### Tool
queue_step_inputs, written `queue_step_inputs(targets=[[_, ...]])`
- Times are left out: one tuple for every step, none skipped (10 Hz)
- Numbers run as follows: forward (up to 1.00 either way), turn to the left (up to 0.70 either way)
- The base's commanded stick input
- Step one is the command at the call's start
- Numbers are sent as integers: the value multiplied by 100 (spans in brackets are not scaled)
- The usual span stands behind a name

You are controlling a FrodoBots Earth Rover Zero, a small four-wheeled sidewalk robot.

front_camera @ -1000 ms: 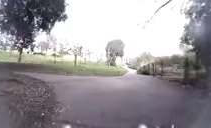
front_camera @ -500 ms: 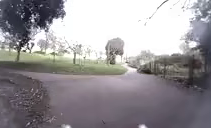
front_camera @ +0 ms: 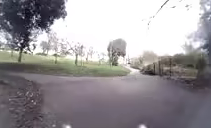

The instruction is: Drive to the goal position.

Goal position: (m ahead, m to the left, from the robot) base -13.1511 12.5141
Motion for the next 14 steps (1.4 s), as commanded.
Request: queue_step_inputs(targets=[[70,1],[70,1],[70,2],[70,16],[70,32],[70,36],[70,36],[70,36],[70,36],[70,36],[70,36],[70,36],[70,36],[70,36]])
